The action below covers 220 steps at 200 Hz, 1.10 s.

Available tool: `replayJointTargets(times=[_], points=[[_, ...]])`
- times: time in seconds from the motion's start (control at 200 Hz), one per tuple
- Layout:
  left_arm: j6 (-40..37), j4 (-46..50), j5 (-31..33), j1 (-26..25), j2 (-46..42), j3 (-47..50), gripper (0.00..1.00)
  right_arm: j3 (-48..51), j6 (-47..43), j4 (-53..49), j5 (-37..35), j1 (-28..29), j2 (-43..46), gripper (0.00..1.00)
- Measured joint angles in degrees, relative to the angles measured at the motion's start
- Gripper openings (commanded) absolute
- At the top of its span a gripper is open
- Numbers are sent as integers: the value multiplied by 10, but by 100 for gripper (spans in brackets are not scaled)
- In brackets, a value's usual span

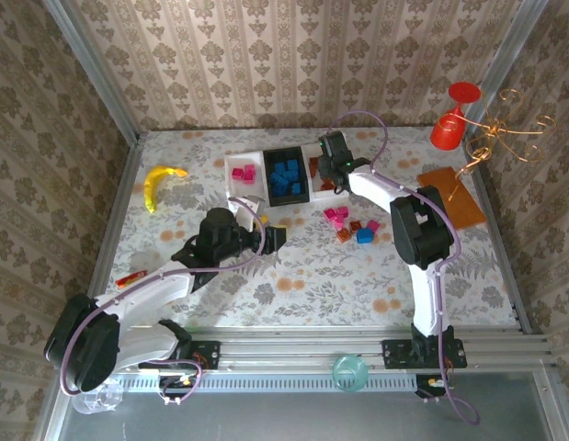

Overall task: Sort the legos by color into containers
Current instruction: Place the lego in the container, then pick up the lego from the center of the table.

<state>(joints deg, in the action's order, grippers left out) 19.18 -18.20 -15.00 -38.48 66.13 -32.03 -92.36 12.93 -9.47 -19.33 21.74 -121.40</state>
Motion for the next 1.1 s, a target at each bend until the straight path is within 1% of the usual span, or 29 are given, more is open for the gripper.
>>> replayJointTargets(times=[0.06, 0.135, 0.28, 0.38, 0.465, 0.545, 0.68, 0.8, 0.92, 1.1], points=[[-4, 7, 0, 3, -5, 0, 79, 18, 0, 2, 3, 0, 13, 55], [-8, 20, 3, 10, -19, 1, 79, 73, 6, 2, 14, 0, 58, 60], [-9, 32, 14, 46, -66, 18, 79, 220, 28, 16, 42, 9, 200, 66], [-8, 46, 22, 75, -90, 25, 79, 314, 46, 33, 56, 27, 297, 69], [-8, 57, 30, 93, -95, 25, 78, 374, 60, 35, 62, 42, 355, 72], [-8, 64, 32, 94, -92, 25, 78, 414, 78, 28, 65, 48, 387, 74], [-8, 59, 33, 83, -71, 25, 78, 447, 97, -2, 65, 50, 401, 75], [-7, 53, 32, 70, -49, 25, 78, 451, 100, -27, 65, 78, 395, 75], [-7, 48, 32, 66, -42, 25, 78, 454, 110, -28, 65, 103, 371, 74], [-7, 40, 32, 66, -42, 25, 78, 472, 127, -19, 65, 105, 330, 73]])
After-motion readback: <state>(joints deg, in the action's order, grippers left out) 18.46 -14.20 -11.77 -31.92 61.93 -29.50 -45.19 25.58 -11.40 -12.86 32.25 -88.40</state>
